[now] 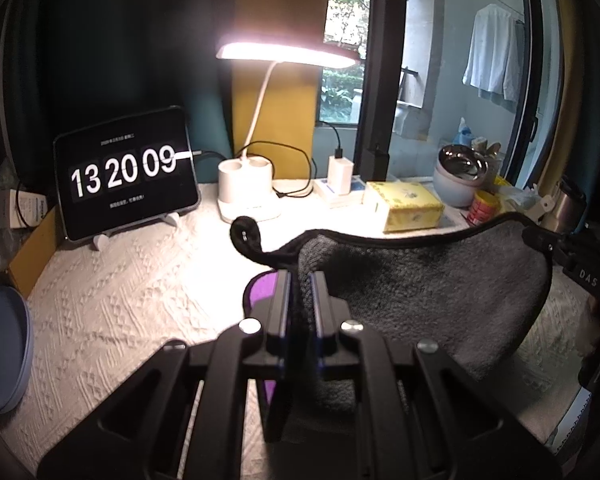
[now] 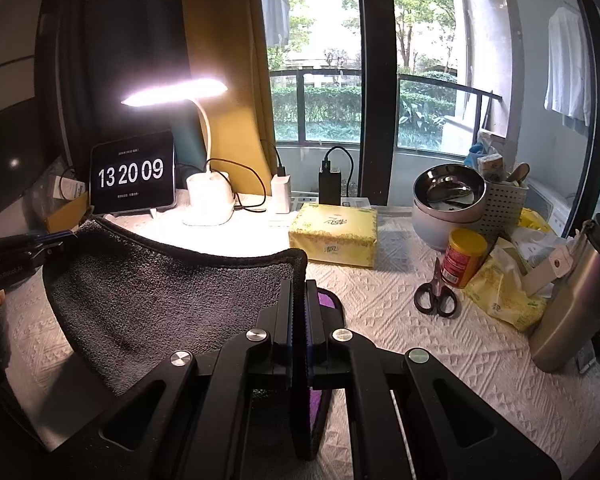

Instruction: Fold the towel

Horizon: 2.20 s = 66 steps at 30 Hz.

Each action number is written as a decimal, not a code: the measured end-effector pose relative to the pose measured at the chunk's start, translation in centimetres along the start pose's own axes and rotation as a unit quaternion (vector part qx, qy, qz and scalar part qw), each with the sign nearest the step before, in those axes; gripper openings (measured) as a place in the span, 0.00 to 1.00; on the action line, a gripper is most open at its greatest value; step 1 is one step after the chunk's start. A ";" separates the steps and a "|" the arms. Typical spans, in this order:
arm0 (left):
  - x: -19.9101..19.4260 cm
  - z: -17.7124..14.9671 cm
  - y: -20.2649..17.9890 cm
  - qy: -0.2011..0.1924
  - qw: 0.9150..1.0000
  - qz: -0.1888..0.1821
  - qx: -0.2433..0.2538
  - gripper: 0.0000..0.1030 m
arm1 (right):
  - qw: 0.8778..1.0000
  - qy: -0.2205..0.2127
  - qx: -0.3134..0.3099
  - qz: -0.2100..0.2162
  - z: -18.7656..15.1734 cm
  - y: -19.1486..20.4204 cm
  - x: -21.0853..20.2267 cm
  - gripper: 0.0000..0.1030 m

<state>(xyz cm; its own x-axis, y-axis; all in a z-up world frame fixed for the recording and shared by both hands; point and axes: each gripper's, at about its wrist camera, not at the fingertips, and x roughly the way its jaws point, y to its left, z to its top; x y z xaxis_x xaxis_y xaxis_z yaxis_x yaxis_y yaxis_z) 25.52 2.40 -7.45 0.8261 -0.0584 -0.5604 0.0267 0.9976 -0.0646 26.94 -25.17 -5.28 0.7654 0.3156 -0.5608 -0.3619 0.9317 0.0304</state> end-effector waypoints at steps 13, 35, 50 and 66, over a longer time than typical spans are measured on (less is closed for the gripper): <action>2.8 0.7 0.6 -0.004 1.000 0.002 0.000 0.10 | 1.000 0.003 0.001 0.000 0.6 -0.5 2.5 0.05; 8.2 0.7 1.3 0.018 1.000 0.008 0.000 0.10 | 1.000 0.027 0.012 0.001 0.6 -2.0 7.6 0.05; 12.1 -0.4 1.8 0.065 0.998 0.010 -0.007 0.11 | 0.996 0.083 0.017 -0.016 -1.1 -2.9 11.9 0.05; 14.0 -1.2 2.4 0.113 0.993 0.040 -0.019 0.24 | 0.991 0.124 0.015 -0.041 -1.7 -3.0 13.1 0.06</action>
<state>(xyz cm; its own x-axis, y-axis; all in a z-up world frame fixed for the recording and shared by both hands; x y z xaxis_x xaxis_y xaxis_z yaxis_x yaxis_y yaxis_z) 36.46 3.90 -16.46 0.6772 0.0092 -0.7358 -0.0578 0.9975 -0.0408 37.17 -24.14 -14.11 0.6366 0.1879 -0.7480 -0.2846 0.9586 -0.0013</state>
